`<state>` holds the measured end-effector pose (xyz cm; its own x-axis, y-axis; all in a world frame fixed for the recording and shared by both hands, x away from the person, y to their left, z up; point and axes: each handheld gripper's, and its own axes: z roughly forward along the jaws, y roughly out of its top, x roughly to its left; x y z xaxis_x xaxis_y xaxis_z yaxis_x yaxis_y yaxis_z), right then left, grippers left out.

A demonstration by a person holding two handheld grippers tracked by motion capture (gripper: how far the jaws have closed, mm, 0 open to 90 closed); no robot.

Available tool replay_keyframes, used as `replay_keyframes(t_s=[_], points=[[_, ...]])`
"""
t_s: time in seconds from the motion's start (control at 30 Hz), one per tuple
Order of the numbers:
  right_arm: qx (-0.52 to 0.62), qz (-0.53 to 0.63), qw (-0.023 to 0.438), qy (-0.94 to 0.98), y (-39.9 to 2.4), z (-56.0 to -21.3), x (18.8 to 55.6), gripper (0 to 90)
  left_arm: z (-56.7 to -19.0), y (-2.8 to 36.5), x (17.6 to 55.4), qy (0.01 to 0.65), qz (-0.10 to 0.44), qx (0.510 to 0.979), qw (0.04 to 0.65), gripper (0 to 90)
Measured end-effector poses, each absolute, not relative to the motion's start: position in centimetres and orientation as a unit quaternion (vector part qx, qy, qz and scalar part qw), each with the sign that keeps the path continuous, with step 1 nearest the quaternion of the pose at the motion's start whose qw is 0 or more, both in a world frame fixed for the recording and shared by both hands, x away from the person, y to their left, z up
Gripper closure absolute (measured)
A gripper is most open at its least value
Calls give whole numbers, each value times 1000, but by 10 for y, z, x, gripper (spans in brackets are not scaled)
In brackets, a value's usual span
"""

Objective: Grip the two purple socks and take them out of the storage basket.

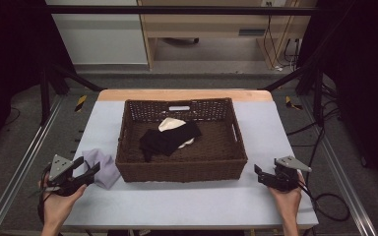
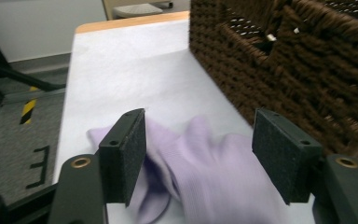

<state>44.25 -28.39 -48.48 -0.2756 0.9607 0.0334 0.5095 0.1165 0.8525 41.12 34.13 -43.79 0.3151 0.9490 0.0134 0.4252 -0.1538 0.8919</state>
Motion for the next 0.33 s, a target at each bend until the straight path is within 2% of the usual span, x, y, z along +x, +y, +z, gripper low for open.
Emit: replay_keyframes(t_s=[0.33], points=[[534, 400, 286, 688, -284, -484, 441, 164, -452, 355, 399, 520, 305, 692, 397, 293]])
